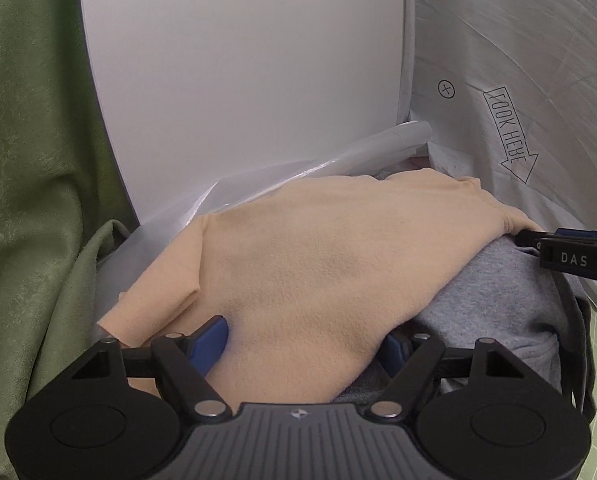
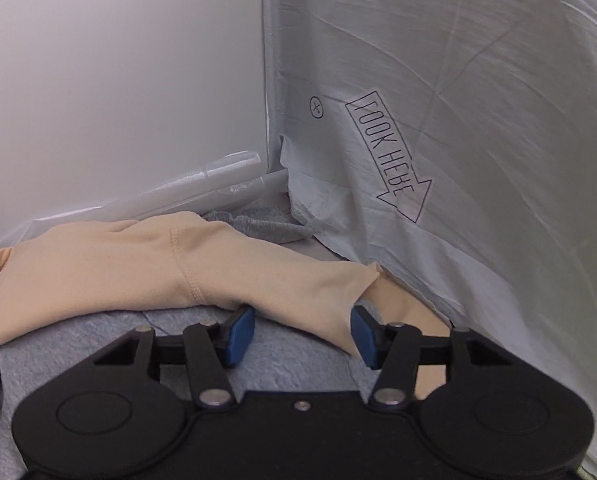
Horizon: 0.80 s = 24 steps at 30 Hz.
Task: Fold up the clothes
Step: 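Grasp the beige shirt on the pile with both grippers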
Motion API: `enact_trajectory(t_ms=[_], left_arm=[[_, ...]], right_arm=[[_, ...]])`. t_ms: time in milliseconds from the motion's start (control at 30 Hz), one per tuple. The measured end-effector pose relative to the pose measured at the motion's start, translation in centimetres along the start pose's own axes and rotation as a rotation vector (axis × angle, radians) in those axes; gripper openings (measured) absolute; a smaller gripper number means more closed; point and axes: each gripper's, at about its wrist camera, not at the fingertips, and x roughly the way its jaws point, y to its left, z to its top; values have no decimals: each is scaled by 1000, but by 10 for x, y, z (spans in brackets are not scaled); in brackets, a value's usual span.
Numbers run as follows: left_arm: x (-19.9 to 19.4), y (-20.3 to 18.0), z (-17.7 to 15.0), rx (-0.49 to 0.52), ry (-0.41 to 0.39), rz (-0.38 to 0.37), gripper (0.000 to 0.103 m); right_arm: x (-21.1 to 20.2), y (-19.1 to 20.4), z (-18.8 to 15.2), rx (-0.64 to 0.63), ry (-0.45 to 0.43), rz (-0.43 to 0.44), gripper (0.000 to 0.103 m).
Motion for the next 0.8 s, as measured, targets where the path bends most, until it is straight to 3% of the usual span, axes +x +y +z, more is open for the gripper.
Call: enact_trajectory(t_ms=[67,133,233,367,433,500,800], left_arm=[[2,1,0,-11,2,-6,75],[1,2,0,-12,7,-6,71],[-6,3,2,-16,15,1,61],[-18,11,1,-82,11,-11,46],[-27,12,0,-95,3,-10,31],[-36,11,1,-87,-12,6,23],[-99,13,3,-65,-119,-41,16]], right_arm=[[3,0,0,-1,-12,22,41],[3,1,0,6,-28,32,17],[-7,-1,-2,31,-58,25,7],[-27,-5,-7,74,-89,25,5],[-41,-4,-10,87,-107,21,5],[-57,-1,-12,96,-126,14,5],[-140,8,-28,129,-228,-42,4]])
